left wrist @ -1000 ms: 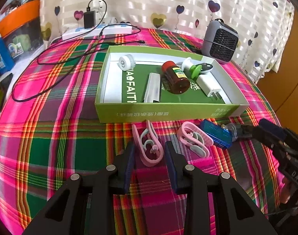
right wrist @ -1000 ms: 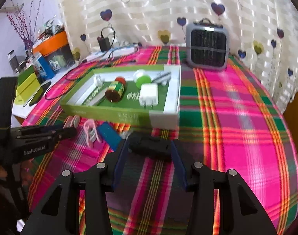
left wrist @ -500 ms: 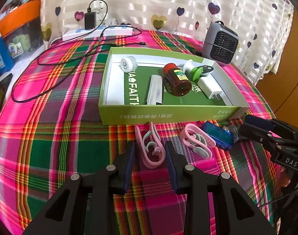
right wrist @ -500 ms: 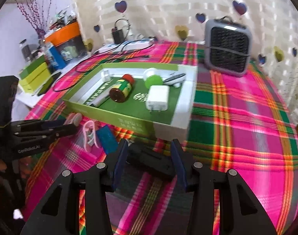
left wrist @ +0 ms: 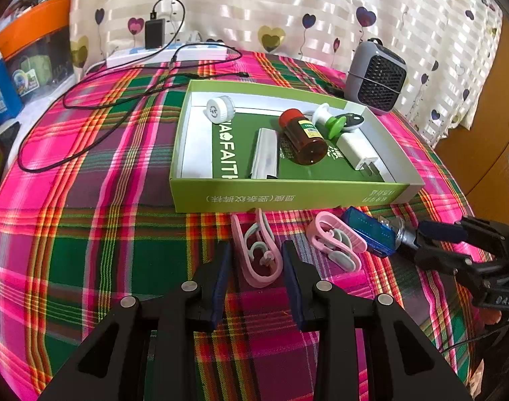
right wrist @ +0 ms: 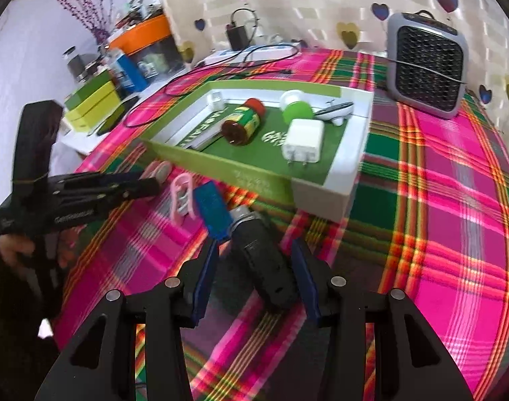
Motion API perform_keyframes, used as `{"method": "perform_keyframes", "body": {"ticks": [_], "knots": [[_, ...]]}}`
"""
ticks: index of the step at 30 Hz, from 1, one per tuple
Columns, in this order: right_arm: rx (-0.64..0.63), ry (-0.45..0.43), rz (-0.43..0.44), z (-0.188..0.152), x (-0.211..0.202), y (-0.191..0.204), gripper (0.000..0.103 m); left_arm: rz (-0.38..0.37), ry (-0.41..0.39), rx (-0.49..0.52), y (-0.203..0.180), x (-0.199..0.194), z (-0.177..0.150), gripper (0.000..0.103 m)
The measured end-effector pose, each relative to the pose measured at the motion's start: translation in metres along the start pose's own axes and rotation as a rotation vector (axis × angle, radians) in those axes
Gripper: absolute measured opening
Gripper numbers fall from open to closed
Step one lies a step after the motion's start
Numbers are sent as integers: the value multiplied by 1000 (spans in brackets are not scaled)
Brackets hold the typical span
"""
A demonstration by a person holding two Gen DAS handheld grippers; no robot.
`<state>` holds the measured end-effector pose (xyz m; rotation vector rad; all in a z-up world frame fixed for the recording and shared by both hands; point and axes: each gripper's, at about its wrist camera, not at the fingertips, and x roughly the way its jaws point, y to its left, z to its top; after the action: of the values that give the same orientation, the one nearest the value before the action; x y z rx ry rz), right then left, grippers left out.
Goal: Organize rigid objects
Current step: 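Grasp the pink ear hook with the left gripper while the right grasps the black device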
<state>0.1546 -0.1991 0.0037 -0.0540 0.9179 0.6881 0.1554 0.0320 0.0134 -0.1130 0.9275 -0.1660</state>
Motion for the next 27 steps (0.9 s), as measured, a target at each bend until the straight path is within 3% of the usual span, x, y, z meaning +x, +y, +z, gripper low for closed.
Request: {"method": "perform_keyframes", "body": {"ticks": [15, 27], "knots": [[-34, 2, -60, -9, 1, 21, 46, 16, 1, 11, 0, -1, -3, 30], [-98, 25, -219, -16, 12, 35, 46, 16, -2, 12, 0, -2, -2, 30]]}}
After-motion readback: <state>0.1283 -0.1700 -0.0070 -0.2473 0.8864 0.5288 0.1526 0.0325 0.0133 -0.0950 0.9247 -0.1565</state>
